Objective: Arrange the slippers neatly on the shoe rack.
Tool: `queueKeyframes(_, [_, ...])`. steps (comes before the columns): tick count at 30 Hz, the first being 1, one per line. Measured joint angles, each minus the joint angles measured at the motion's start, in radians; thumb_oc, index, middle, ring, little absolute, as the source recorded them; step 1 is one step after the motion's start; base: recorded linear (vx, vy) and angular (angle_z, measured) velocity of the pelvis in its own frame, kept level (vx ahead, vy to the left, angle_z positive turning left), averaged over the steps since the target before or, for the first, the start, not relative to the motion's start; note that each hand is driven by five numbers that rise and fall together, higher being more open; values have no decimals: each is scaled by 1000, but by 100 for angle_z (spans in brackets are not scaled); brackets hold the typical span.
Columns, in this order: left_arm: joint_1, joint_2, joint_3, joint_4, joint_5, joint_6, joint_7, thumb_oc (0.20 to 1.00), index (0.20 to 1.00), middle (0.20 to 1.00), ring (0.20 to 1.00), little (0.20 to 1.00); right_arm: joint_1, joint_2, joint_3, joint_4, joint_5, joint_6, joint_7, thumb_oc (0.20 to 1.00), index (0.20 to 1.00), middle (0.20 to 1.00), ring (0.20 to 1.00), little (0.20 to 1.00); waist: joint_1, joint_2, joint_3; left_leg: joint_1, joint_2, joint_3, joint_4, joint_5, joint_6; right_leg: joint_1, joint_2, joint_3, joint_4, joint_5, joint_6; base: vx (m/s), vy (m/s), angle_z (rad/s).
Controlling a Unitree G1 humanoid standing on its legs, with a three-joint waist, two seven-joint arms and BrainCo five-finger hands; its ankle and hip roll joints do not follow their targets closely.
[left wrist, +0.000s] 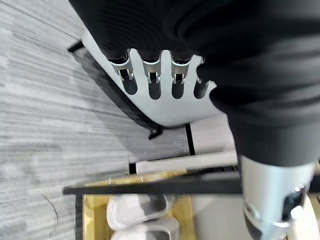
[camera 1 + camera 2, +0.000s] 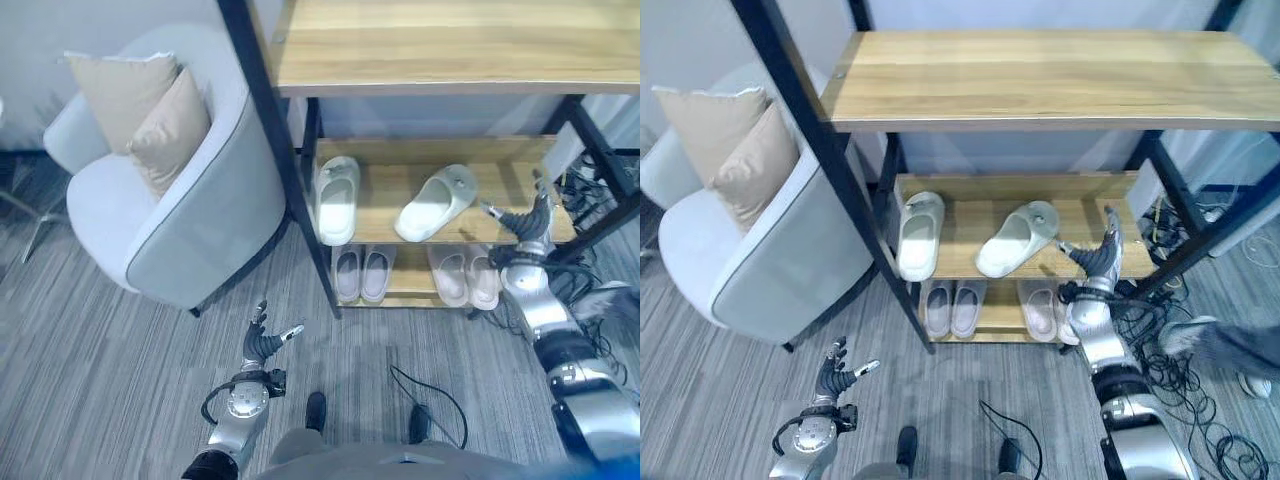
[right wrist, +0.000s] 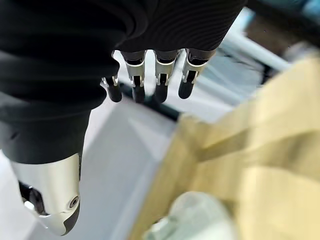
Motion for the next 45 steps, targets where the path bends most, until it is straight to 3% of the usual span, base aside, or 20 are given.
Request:
queueKeyframes(4, [-1,16,0,6,-16,-11,-16,1000,1000,1000,1000,1000,-140,-11,26,199,42,29,-6,1000,1000,1000,1000,1000,9,-32,19,-55,-6,-26,0,9,1,-44,-2,-18,0,1,0,-10,27,12])
queueKeyframes(7, [-11,22,0,8,-16,-23,-17,1000,1000,1000,1000,1000,-196,-14,44,289,74,37,2,1000,1000,1000,1000,1000,30,-39,24,-73,-8,-30,0,10,0,-56,-4,-37,0,1,0,6,27,10])
queueKeyframes(9, [-21,25,1,30,-17,-43,-17,1000,1000,1000,1000,1000,-273,-49,47,383,82,36,7,1000,1000,1000,1000,1000,47,-66,43,-113,-8,-41,0,18,-5,-91,-3,-43,1,5,-2,16,23,10])
queueKeyframes(11, [-27,29,0,79,-18,-40,-17,1000,1000,1000,1000,1000,-286,-51,43,401,102,36,18,1000,1000,1000,1000,1000,51,-89,58,-132,-10,-49,1,24,-3,-106,-3,-44,0,7,-2,17,5,12])
queueKeyframes(17, [-48,34,1,86,-18,-42,-18,1000,1000,1000,1000,1000,-344,-56,57,458,119,36,20,1000,1000,1000,1000,1000,63,-101,71,-143,-13,-54,1,24,-2,-113,-6,-57,1,7,-2,12,-6,2])
queueKeyframes(24, [-97,64,0,86,-20,-43,-19,1000,1000,1000,1000,1000,-430,-96,84,574,117,45,20,1000,1000,1000,1000,1000,110,-166,118,-194,-6,-87,5,33,-9,-140,3,-88,1,7,-3,9,-23,13])
queueKeyframes(33, [-101,72,5,87,-46,-49,-30,1000,1000,1000,1000,1000,-430,-96,95,626,112,53,42,1000,1000,1000,1000,1000,145,-175,124,-211,-7,-112,13,38,-17,-139,5,-116,1,7,-2,2,-10,8])
queueKeyframes(34, [-100,74,6,87,-46,-50,-30,1000,1000,1000,1000,1000,-432,-97,97,649,107,54,44,796,796,796,796,796,150,-176,124,-211,-8,-112,14,39,-17,-137,4,-116,1,7,-2,0,0,0])
queueKeyframes(35, [-100,75,7,87,-46,-52,-30,1000,1000,1000,1000,1000,-437,-97,100,655,103,55,49,489,489,489,489,489,150,-177,124,-211,-8,-112,15,40,-17,-137,4,-116,1,7,-2,0,0,0])
queueKeyframes(36, [-101,76,7,87,-46,-53,-30,1000,1000,1000,1000,1000,-440,-97,105,655,99,61,51,407,407,407,407,407,150,-178,125,-211,-8,-112,15,40,-17,-137,4,-116,1,7,-2,0,0,0])
queueKeyframes(37, [-101,76,7,87,-46,-53,-30,1000,1000,1000,1000,1000,-443,-97,111,658,98,63,53,407,407,407,407,407,150,-178,125,-211,-8,-113,15,41,-18,-137,4,-117,1,7,-2,0,0,0])
queueKeyframes(39, [-102,77,7,87,-46,-56,-29,1000,1000,1000,1000,1000,-455,-101,112,667,92,75,50,235,235,235,235,235,147,-178,125,-211,-8,-114,16,41,-17,-135,4,-117,1,7,-2,0,0,0])
queueKeyframes(40, [-102,77,7,87,-46,-56,-29,1000,1000,1000,1000,1000,-458,-106,114,669,73,81,48,200,200,200,200,200,145,-178,125,-210,-8,-114,17,42,-17,-134,4,-118,1,7,-2,0,0,0])
queueKeyframes(45, [-103,78,7,87,-44,-56,-30,1000,1000,1000,1000,1000,-463,-118,135,702,13,111,56,200,200,200,200,200,143,-178,125,-210,-11,-124,26,42,-17,-125,3,-122,1,7,-3,-22,14,5])
